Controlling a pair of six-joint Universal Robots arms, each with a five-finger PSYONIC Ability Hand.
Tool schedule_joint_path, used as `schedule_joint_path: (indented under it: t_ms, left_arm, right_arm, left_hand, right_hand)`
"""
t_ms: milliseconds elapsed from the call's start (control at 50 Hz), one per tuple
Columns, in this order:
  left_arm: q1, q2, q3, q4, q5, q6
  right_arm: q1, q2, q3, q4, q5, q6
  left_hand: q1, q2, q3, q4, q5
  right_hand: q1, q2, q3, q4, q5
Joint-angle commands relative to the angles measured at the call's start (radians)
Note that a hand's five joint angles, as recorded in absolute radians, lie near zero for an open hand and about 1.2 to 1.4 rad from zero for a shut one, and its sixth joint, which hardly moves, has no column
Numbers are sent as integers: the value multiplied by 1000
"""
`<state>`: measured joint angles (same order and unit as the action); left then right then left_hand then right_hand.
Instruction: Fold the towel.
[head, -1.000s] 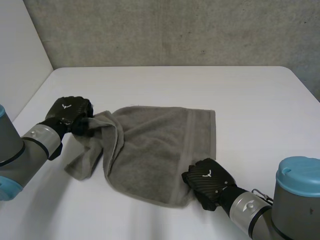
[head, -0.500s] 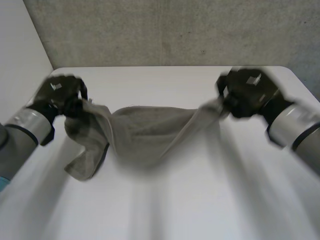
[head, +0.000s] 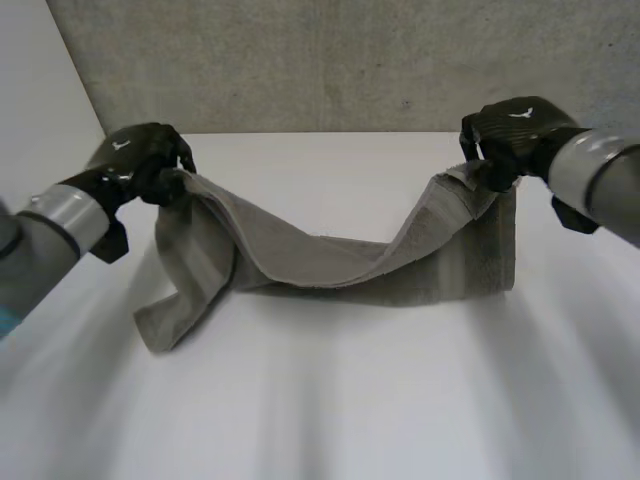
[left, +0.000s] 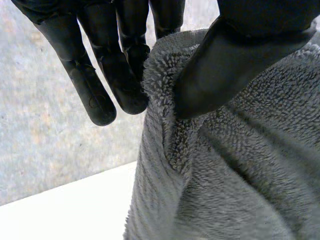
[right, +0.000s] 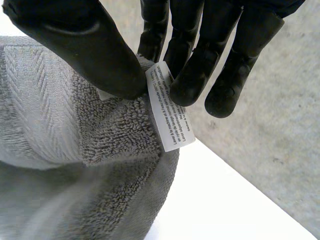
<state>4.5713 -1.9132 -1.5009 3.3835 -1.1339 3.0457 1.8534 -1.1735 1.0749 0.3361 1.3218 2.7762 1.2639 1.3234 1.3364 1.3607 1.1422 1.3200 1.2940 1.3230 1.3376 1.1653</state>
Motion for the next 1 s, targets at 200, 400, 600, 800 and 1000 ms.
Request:
schedule_joint_path:
  t_ms: [200,400,600,800,1000]
  left_arm:
    - [-123,-276,938,22,-216,33]
    - [-124,-270,853,93,-213,15]
    - [-83,-231,313,172,-126,24]
    - [-80,-224,-19,244,-35,166]
    - [-86,-201,-127,232,-43,291]
  right_arm:
    - [109,267,-786,-251,192,-24]
    - [101,163,-529,-318,79,-23]
    - [11,41,63,-419,-81,-29]
    - [-45,21,382,-457,-133,-41]
    - [-151,48,431,-454,-73,-43]
  left_hand:
    - [132,73,60,36,80]
    - [132,73,60,36,80]
    - [132,73,60,36,80]
    - [132,73,60,36,80]
    - [132,73,60,36,80]
  right_hand:
    - [76,102,73,59,56]
    - [76,102,73,59,56]
    - [76,102,73,59,56]
    - [76,102,73,59,56]
    - [76,102,73,59,56]
